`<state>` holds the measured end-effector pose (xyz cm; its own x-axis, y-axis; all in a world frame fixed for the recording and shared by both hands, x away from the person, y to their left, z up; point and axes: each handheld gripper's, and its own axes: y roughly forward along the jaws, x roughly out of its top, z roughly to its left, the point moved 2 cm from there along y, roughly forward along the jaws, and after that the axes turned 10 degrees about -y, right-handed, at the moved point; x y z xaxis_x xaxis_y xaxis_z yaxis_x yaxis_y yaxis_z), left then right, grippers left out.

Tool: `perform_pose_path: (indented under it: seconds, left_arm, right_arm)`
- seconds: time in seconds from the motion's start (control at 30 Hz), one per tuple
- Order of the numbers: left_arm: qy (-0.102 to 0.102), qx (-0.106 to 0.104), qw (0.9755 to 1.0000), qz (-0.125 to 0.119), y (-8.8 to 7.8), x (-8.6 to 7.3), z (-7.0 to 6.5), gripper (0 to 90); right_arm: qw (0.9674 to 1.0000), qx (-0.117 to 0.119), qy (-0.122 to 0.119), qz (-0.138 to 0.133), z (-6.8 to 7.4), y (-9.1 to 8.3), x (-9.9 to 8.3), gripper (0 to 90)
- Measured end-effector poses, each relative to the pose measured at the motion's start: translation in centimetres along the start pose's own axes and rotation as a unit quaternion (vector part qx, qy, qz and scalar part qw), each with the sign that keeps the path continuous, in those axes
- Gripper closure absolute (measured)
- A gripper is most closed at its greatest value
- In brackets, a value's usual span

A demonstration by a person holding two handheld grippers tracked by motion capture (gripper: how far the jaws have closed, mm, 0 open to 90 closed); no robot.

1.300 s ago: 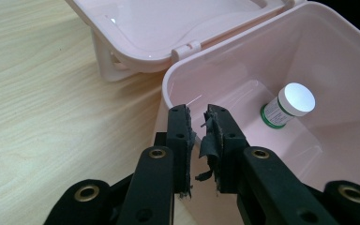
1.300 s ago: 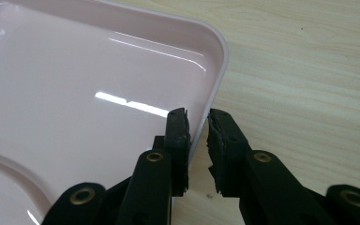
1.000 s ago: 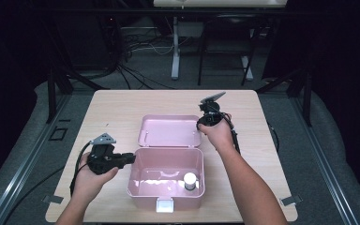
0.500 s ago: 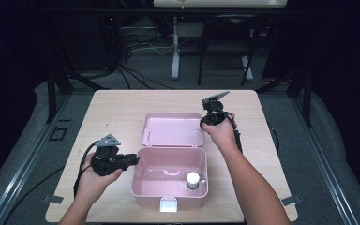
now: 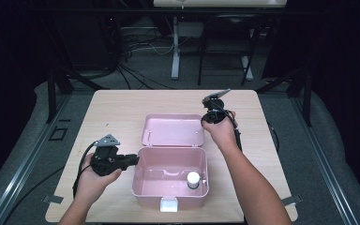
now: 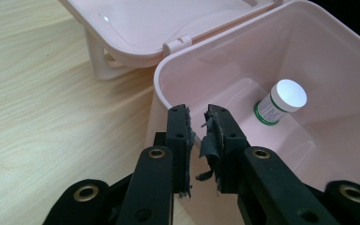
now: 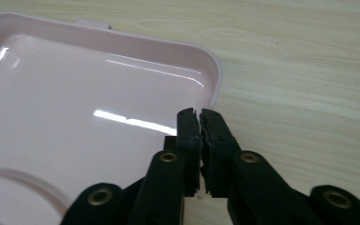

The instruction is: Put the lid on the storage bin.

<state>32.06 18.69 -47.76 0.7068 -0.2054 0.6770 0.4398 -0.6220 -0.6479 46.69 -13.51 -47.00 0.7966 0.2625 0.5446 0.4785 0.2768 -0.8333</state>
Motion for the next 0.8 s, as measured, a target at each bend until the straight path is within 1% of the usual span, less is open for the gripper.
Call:
perform_pose_path:
  seconds: [0.03, 0.1, 0.17, 0.23, 0.27, 0.33, 0.43, 0.47, 0.53, 0.6, 0.63, 0.67, 0.77, 0.8]
  left_arm:
    - [-0.002, -0.001, 1.0, 0.0, 0.0, 0.0, 0.0, 79.5]
    - [-0.001, -0.003, 1.0, 0.001, 0.0, 0.0, 0.1, 79.5]
    - [-0.002, -0.004, 1.0, -0.001, 0.0, 0.0, 0.1, 79.5]
    - [-0.001, -0.005, 1.0, 0.0, 0.0, 0.0, 0.1, 79.5]
    - [-0.002, -0.005, 1.0, 0.0, 0.0, 0.0, 0.1, 79.4]
    - [-0.002, -0.005, 1.0, 0.0, 0.0, 0.0, 0.1, 79.5]
    - [-0.001, -0.006, 1.0, -0.001, 0.0, 0.0, 0.2, 79.4]
    - [-0.006, -0.007, 1.0, -0.001, 0.0, 0.0, 0.1, 79.5]
    - [-0.006, -0.007, 1.0, -0.001, 0.0, 0.0, 0.1, 79.4]
    - [-0.006, -0.006, 1.0, -0.001, 0.0, 0.0, 0.1, 79.4]
    - [-0.002, -0.006, 1.0, -0.001, 0.0, 0.0, 0.2, 79.4]
    - [-0.002, -0.005, 1.0, -0.001, 0.0, 0.0, 0.1, 79.4]
    - [-0.002, -0.006, 1.0, -0.001, 0.0, 0.0, 0.2, 79.4]
    - [-0.002, -0.006, 1.0, -0.001, 0.0, 0.0, 0.1, 79.4]
  right_arm:
    - [1.0, -0.001, 0.004, 0.0, 0.0, 0.1, 0.0, 83.3]
    - [0.9998, -0.008, 0.012, 0.01, -0.2, 0.5, -0.1, 80.6]
    - [0.9997, -0.01, 0.019, 0.015, -0.3, 0.9, -0.1, 78.7]
    - [0.9993, -0.008, 0.03, 0.021, -0.4, 1.2, -0.2, 78.5]
    - [0.9992, -0.011, 0.034, 0.02, -0.3, 1.3, -0.1, 78.5]
    - [0.9988, -0.011, 0.039, 0.028, -0.2, 1.5, -0.1, 78.9]
    - [0.9984, -0.01, 0.042, 0.038, -0.1, 1.9, -0.1, 79.7]
    - [0.9981, -0.01, 0.043, 0.043, -0.1, 2.0, -0.2, 79.9]
    - [0.998, -0.007, 0.045, 0.044, 0.1, 2.1, -0.2, 82.5]
    - [0.998, -0.014, 0.043, 0.044, 0.2, 2.0, -0.1, 83.6]
    - [0.998, -0.015, 0.043, 0.043, 0.2, 1.9, -0.1, 83.8]
    - [0.9981, -0.016, 0.043, 0.042, 0.3, 1.8, -0.1, 84.1]
    - [0.9986, -0.018, 0.037, 0.032, 0.3, 1.5, 0.0, 84.6]
    - [0.9986, -0.018, 0.041, 0.027, 0.4, 1.4, 0.0, 84.7]
